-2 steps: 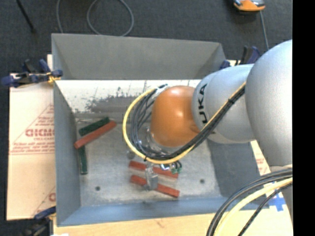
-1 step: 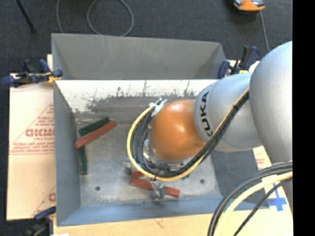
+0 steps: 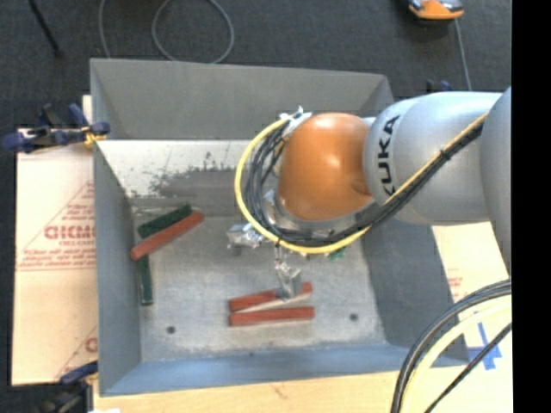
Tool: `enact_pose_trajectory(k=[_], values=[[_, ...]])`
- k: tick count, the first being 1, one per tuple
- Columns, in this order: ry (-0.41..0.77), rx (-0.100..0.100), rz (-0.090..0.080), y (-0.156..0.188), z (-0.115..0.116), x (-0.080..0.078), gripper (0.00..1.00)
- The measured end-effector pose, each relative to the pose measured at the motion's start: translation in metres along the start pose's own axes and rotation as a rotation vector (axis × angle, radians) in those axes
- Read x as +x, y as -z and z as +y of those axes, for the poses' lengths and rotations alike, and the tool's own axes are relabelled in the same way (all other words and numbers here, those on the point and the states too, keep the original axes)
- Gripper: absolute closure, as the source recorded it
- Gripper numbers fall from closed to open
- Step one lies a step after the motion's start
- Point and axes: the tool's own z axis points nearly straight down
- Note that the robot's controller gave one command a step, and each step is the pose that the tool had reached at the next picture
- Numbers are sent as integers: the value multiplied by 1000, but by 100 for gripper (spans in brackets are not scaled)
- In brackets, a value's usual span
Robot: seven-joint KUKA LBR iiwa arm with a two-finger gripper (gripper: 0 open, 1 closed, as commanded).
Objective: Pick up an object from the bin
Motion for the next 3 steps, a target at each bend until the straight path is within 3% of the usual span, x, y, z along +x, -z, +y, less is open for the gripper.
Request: enact_pose_trajectory(k=[1,2,3], values=[[-162,-5,8,-38,31,73,0],[-165,-5,5,-37,30,72,100],[-152,-2,2,89,36,72,100]])
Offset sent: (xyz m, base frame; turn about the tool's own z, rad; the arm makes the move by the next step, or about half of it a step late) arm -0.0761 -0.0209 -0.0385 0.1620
